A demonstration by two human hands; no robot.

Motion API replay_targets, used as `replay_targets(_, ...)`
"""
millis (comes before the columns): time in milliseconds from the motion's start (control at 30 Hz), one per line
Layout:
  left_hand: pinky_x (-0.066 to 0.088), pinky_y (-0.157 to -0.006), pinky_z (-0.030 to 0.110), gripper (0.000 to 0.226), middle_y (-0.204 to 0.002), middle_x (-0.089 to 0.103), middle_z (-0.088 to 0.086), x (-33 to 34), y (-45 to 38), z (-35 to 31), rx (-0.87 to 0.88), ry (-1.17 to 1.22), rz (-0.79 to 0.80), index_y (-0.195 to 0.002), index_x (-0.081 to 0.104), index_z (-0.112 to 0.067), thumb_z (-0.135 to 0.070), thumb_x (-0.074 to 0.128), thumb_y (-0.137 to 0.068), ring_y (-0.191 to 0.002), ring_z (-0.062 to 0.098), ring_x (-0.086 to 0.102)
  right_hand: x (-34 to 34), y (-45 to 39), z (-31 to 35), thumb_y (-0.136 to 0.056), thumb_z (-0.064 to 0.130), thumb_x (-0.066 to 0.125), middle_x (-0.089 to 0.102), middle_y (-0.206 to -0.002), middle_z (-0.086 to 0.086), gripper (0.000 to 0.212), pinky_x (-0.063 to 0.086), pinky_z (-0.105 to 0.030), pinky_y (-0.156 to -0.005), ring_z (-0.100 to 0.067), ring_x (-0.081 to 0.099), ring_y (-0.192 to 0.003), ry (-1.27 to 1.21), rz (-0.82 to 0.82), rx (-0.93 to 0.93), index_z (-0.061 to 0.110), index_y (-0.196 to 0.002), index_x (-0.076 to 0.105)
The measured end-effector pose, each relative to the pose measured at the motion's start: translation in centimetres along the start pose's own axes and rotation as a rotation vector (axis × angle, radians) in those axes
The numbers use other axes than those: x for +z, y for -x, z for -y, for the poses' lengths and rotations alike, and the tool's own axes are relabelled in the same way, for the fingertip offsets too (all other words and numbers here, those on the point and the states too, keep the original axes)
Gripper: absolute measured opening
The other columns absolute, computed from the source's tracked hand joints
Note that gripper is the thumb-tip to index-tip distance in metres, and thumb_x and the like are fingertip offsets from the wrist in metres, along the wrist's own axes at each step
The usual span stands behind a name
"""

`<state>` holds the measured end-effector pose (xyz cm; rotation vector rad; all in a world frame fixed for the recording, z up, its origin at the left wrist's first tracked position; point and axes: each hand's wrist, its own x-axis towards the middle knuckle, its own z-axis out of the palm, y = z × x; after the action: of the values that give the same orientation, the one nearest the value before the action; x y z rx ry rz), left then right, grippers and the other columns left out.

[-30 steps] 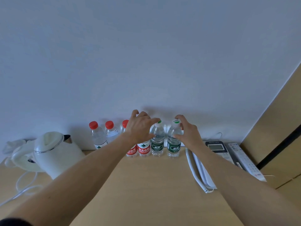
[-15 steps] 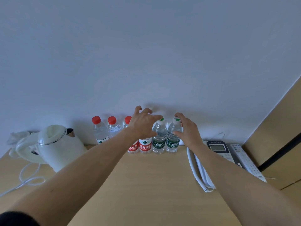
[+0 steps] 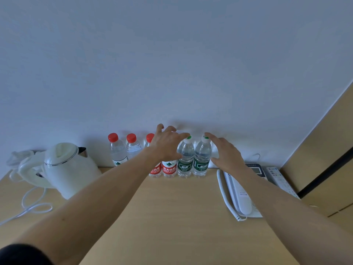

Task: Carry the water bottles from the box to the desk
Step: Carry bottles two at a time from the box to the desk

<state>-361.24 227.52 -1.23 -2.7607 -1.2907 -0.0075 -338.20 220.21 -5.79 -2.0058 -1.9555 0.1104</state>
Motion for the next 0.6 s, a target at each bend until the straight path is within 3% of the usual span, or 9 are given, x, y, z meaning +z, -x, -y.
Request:
replay_targets(133,0.017,-0.116,0.054,0.074,-0.141,0.058,-0.005,-0.2,0.4,0.0,-0.011,0.012,0.010,-0.151,0.034,-0.040,-0.054,0.065,-0.085,-0.144,0.021,0.034,-0.8,0.5,0.5,-0.082,0.014,0.064,0.053,-0.102,0.000,0.087,0.047,-0.034,-0.072,-0.026,0.056,-0.097,0.016,0.055,0.005,0.045,-0.151,0.022)
replay_targets(233,0.017,-0.116,0.053,0.069,-0.139,0.059,-0.004,-0.5,0.5,-0.2,-0.020,0.019,0.015,-0.152,0.034,-0.039,-0.048,0.060,-0.088,-0.144,0.021,0.034,-1.6,0.4,0.7,-0.081,0.009,0.061,0.060,-0.115,-0.005,0.092,0.052,-0.041,-0.083,-0.028,0.055,-0.106,0.030,0.125,0.023,0.046,-0.153,0.018)
replay_targets(400,0.018,-0.116,0.054,0.066,-0.139,0.059,-0.001,-0.8,0.6,-0.7,-0.031,0.011,0.046,-0.153,0.033,-0.037,-0.045,0.056,-0.092,-0.145,0.022,0.033,-2.4,0.7,1.0,-0.078,-0.002,0.057,0.062,-0.130,0.002,0.097,0.051,-0.038,-0.085,-0.024,0.054,-0.116,0.001,0.159,0.012,0.044,-0.155,0.018)
replay_targets(500,0.019,-0.116,0.053,0.059,-0.139,0.060,-0.002,-1.0,0.5,-0.8,-0.023,-0.006,0.040,-0.152,0.035,-0.036,-0.044,0.053,-0.096,-0.142,0.022,0.036,-2.5,0.5,0.9,-0.083,0.001,0.060,0.064,-0.130,-0.004,0.087,0.052,-0.037,-0.081,-0.027,0.060,-0.105,-0.097,0.076,0.026,0.038,-0.154,0.026)
replay_targets(600,0.025,-0.113,0.049,0.051,-0.136,0.063,-0.002,-1.1,0.2,-1.0,-0.008,-0.014,0.021,-0.150,0.039,-0.035,-0.043,0.050,-0.100,-0.135,0.022,0.045,-2.4,-0.5,0.7,-0.091,0.014,0.065,0.068,-0.117,-0.017,0.068,0.053,-0.041,-0.088,-0.032,0.064,-0.103,-0.171,0.004,0.016,0.030,-0.151,0.037)
